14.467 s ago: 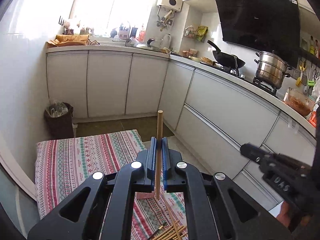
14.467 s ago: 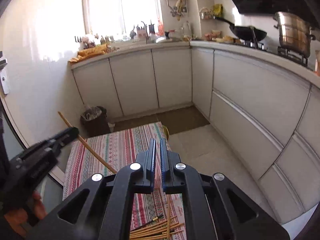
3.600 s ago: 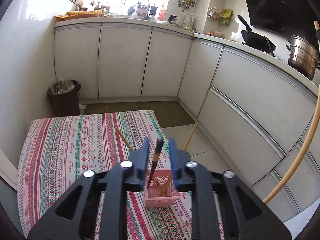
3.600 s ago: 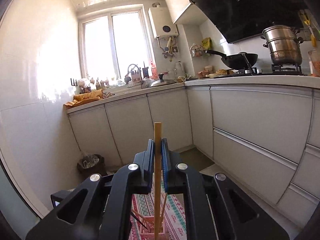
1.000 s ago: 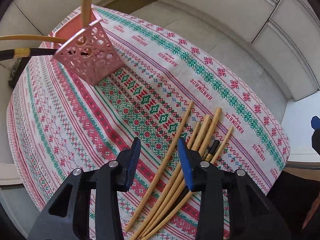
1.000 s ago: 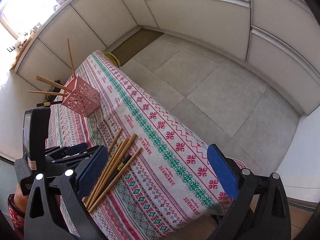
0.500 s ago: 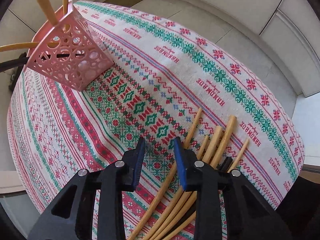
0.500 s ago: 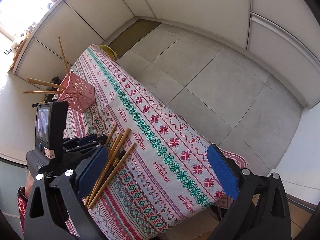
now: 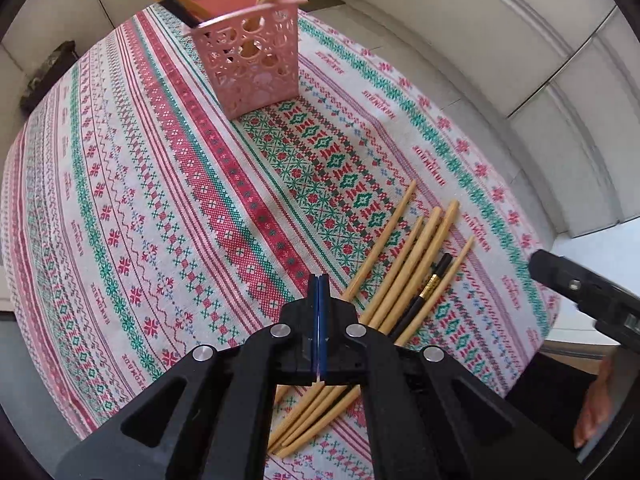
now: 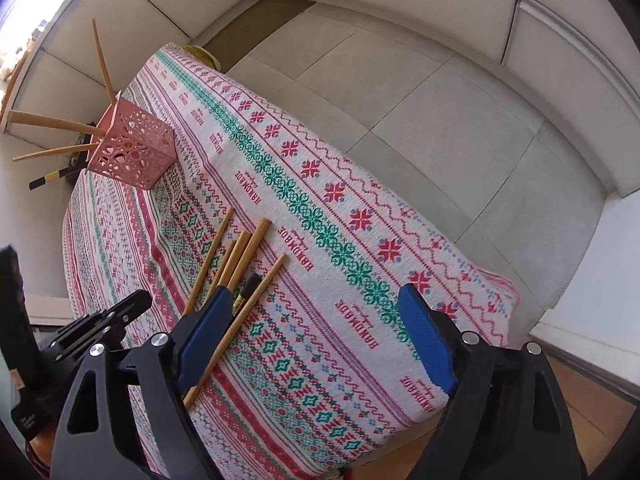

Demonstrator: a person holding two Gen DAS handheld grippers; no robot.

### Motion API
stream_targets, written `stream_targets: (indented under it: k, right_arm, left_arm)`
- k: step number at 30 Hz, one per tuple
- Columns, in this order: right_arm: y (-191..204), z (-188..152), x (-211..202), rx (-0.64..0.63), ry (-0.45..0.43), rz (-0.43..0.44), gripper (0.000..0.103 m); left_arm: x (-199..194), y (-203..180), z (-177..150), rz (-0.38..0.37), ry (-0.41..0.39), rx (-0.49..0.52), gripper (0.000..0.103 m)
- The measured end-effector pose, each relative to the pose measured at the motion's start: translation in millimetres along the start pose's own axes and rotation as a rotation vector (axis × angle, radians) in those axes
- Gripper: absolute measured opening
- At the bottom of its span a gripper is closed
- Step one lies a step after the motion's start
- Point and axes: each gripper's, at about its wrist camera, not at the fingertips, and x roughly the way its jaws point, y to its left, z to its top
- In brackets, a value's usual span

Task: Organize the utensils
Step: 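Move both open tools back over the chopstick pile, then close the left tool on a chopstick and lift it upright while the right tool grasps another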

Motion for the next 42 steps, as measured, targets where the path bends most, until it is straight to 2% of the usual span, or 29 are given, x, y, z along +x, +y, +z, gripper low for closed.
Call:
stream_targets:
  k: [1,4,7,12,15,19,26,28,32,35,36,37,40,42]
  right_arm:
    - [-1.1,-0.7,1.2,0.027,0.006,0.005,0.083]
    - [-2.6,-2.7,-1.2,0.069,0.0,0.016,0.083]
    - [-9.2,-3.2,-10.5,0.091,-0.049,0.019,0.083]
    - [-26.3,-1.4,-10.6,0.127,-0.046,0.036,0.083]
    - [-30.3,1.6,-9.6,0.126,-0.031,0.056,0.083]
    - [-29.2,5.4,-12.1,0.108,-0.025,0.08,0.083]
    - [-38.7,11.8,-13.1,0.138,-0.005,0.11,0.083]
    - [-40.8,12.2,-14.7,0.142,-0.011,0.108,0.083]
    - [-44.2,12.4,-16.1,0.153,-0.018,0.109,0.083]
    - [-44.3,12.2,-14.4,0.152,-0.014,0.104,0.083]
    - [-44.3,12.2,-14.2,0.152,-0.014,0.102,0.083]
    - [-44.3,12.3,-14.2,0.153,-0.016,0.101,0.083]
    - [-40.7,12.7,-14.5,0.147,-0.023,0.094,0.083]
    - [-37.2,12.6,-12.9,0.139,-0.024,0.086,0.083]
  left_arm:
    - [-1.4,3.0,-0.5,-0.03,0.005,0.007,0.0]
    - [9.6,8.1,0.8,-0.051,0.043,0.017,0.003]
    - [29.3,-11.2,-7.5,-0.03,0.085,0.059,0.022]
    - [38.2,-21.6,3.1,0.007,0.081,0.094,0.022]
    - [54.5,-43.1,20.5,0.069,0.093,0.135,0.022]
    - [64.2,-62.8,37.7,0.09,0.121,0.17,0.023]
    - [77.3,-75.2,71.4,0.059,0.176,0.178,0.025]
    - [75.9,-73.6,76.2,0.027,0.182,0.168,0.025]
    - [71.7,-77.7,80.9,0.018,0.171,0.161,0.025]
    - [83.0,-76.8,81.8,0.0,0.217,0.161,0.025]
    - [82.2,-79.3,83.3,-0.026,0.199,0.177,0.027]
    - [83.5,-81.6,84.8,-0.036,0.202,0.18,0.033]
    - [86.2,-87.9,86.4,0.06,0.203,0.209,0.01]
    - [85.2,-79.7,85.6,0.065,0.19,0.162,0.009]
